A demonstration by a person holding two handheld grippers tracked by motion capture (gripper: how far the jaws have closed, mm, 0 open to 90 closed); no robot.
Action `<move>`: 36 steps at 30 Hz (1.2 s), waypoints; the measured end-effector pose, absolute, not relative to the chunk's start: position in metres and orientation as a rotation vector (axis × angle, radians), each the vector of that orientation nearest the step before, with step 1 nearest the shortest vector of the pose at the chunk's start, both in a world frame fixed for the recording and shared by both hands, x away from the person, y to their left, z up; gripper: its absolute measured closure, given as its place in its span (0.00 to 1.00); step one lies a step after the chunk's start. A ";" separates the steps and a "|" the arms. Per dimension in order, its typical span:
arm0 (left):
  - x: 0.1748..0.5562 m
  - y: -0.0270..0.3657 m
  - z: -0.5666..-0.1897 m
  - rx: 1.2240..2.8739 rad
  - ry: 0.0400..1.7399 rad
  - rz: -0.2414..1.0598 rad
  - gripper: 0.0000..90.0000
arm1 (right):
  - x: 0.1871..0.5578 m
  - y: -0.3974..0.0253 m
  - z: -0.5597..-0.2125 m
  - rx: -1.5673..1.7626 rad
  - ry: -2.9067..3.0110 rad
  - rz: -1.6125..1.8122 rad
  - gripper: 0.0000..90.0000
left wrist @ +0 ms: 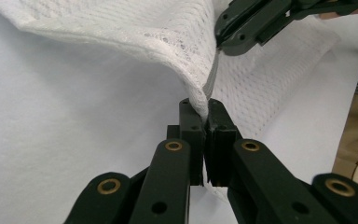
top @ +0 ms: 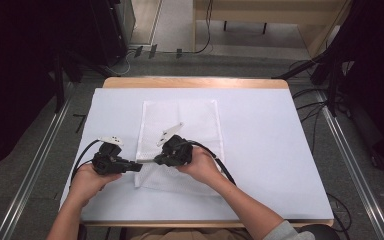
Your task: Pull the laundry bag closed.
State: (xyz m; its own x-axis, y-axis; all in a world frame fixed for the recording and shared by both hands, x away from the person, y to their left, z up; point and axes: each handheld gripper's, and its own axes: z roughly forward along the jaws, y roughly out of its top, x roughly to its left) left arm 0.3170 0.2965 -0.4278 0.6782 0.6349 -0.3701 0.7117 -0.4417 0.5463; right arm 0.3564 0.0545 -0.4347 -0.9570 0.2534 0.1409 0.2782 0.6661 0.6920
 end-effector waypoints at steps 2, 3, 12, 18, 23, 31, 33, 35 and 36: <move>0.317 0.297 -0.428 2.195 1.032 -0.147 0.98 | 0.357 0.051 -0.435 -0.447 -2.847 -1.178 0.98; 0.317 0.297 -0.428 2.195 1.032 -0.147 0.98 | 0.357 0.049 -0.435 -0.451 -2.836 -1.187 0.98; 0.316 0.296 -0.427 2.196 1.031 -0.137 0.98 | 0.357 0.042 -0.435 -0.474 -2.808 -1.213 0.98; 0.316 0.297 -0.428 2.193 1.036 -0.131 0.98 | 0.360 0.038 -0.438 -0.498 -2.808 -1.200 0.98; 0.316 0.298 -0.428 2.192 1.034 -0.134 0.98 | 0.363 0.032 -0.439 -0.523 -2.804 -1.189 0.98; 0.315 0.299 -0.427 2.190 1.040 -0.138 0.98 | 0.365 0.024 -0.439 -0.553 -2.797 -1.192 0.98; 0.315 0.299 -0.427 2.191 1.039 -0.135 0.98 | 0.365 0.023 -0.439 -0.555 -2.796 -1.192 0.98; 0.315 0.299 -0.427 2.190 1.039 -0.140 0.98 | 0.365 0.022 -0.439 -0.552 -2.795 -1.189 0.98; 0.316 0.299 -0.428 2.194 1.035 -0.143 0.98 | 0.364 0.021 -0.439 -0.555 -2.791 -1.196 0.98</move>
